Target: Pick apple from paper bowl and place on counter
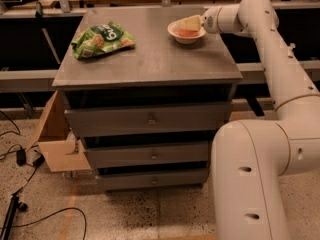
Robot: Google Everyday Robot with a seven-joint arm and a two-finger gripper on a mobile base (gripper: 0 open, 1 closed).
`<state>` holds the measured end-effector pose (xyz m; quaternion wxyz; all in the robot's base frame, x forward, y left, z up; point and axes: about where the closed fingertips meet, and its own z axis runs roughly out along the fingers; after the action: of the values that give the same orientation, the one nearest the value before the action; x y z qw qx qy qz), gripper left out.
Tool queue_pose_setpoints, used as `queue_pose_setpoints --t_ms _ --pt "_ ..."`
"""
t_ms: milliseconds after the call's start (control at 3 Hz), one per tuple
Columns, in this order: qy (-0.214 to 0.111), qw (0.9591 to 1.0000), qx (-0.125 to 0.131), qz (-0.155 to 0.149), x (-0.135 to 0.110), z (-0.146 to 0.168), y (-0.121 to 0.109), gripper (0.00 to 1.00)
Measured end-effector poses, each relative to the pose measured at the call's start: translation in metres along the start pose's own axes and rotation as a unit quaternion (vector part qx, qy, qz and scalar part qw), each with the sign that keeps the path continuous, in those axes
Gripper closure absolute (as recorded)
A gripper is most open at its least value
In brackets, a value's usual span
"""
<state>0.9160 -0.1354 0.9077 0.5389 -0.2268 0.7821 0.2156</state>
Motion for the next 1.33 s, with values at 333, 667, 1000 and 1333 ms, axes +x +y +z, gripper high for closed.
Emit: queue_pose_setpoints --t_ms 333,667,1000,1333 --pt "0.007 1.0 0.002 0.002 0.006 0.006 -0.002 0.45" --pt "0.017 0.9999 -0.001 0.001 0.012 0.011 -0.002 0.61" --pt "0.031 0.9995 -0.003 -0.001 0.02 0.017 0.001 0.6" --pt "0.034 0.9994 -0.004 -0.002 0.02 0.018 0.002 0.3"
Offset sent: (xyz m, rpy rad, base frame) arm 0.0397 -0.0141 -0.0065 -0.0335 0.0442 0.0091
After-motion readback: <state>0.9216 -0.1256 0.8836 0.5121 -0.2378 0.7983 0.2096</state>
